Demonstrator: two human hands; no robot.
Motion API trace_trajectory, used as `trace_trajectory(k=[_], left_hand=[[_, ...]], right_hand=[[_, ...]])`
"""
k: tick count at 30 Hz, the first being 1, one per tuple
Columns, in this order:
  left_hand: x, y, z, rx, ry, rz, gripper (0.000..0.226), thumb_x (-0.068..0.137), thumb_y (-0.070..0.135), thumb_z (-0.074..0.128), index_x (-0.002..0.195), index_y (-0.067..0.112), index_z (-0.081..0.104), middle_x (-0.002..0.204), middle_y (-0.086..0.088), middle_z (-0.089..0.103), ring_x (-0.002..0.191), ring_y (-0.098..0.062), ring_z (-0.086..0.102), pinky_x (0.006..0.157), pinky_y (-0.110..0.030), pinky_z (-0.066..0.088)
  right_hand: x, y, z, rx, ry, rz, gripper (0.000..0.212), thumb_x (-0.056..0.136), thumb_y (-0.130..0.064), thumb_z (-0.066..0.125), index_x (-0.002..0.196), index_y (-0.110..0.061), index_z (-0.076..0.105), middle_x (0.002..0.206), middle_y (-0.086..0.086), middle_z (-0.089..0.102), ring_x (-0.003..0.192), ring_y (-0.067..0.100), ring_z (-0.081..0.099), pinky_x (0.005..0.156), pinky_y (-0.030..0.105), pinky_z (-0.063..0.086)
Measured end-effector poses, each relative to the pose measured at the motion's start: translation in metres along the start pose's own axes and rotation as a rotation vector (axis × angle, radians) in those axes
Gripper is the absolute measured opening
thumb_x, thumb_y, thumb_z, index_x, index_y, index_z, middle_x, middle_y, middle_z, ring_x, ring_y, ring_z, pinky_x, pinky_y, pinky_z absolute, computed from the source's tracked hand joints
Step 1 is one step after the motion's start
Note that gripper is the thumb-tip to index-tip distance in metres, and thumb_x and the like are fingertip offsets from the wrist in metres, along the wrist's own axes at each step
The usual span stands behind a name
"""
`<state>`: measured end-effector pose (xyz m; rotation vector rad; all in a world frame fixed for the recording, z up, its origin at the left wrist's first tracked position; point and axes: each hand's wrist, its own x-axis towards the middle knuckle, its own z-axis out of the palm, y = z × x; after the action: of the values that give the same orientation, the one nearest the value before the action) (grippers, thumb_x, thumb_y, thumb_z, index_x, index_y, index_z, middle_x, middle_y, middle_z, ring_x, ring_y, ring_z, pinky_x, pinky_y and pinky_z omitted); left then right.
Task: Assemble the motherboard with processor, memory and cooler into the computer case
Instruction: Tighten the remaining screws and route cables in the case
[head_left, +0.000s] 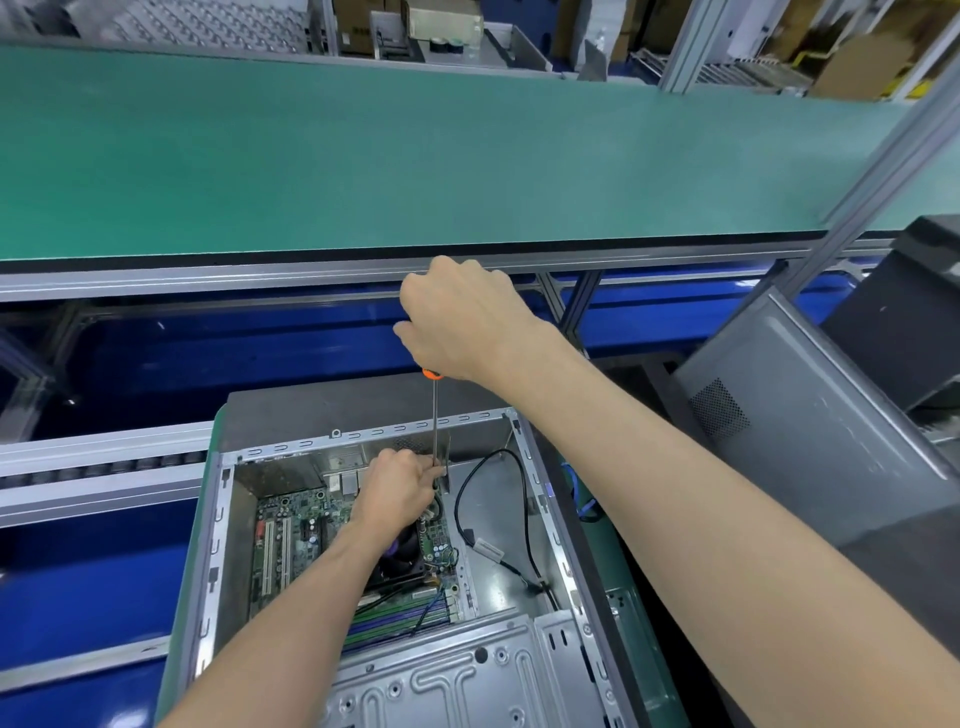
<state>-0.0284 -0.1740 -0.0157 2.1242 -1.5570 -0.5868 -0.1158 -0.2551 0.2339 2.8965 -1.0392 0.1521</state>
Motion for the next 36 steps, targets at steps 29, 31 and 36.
trace_trajectory(k=[29, 31, 36], left_hand=[[0.001, 0.000, 0.001, 0.000, -0.016, -0.021, 0.022, 0.094, 0.023, 0.059, 0.101, 0.020, 0.079, 0.096, -0.008, 0.077, 0.097, -0.032, 0.068, 0.085, -0.033, 0.053], [0.001, 0.000, 0.000, -0.001, -0.035, -0.025, 0.021, 0.093, 0.024, 0.060, 0.097, 0.018, 0.080, 0.092, -0.010, 0.077, 0.094, -0.033, 0.067, 0.082, -0.034, 0.053], [0.001, 0.003, -0.001, -0.010, -0.047, -0.022, 0.021, 0.093, 0.024, 0.061, 0.091, 0.016, 0.080, 0.087, -0.010, 0.076, 0.089, -0.034, 0.067, 0.079, -0.035, 0.054]], right_hand=[[-0.005, -0.003, -0.007, 0.174, -0.072, -0.080, 0.011, 0.076, -0.014, 0.057, 0.086, -0.010, 0.054, 0.087, 0.004, 0.051, 0.068, 0.023, 0.047, 0.052, 0.029, 0.028], [-0.004, -0.005, -0.001, 0.083, 0.001, -0.036, 0.024, 0.084, -0.014, 0.057, 0.069, -0.015, 0.038, 0.074, 0.000, 0.038, 0.058, 0.020, 0.037, 0.049, 0.028, 0.020], [-0.002, -0.006, 0.000, -0.083, 0.080, -0.040, 0.037, 0.089, -0.026, 0.056, 0.065, -0.019, 0.028, 0.069, -0.002, 0.031, 0.057, 0.020, 0.034, 0.051, 0.030, 0.019]])
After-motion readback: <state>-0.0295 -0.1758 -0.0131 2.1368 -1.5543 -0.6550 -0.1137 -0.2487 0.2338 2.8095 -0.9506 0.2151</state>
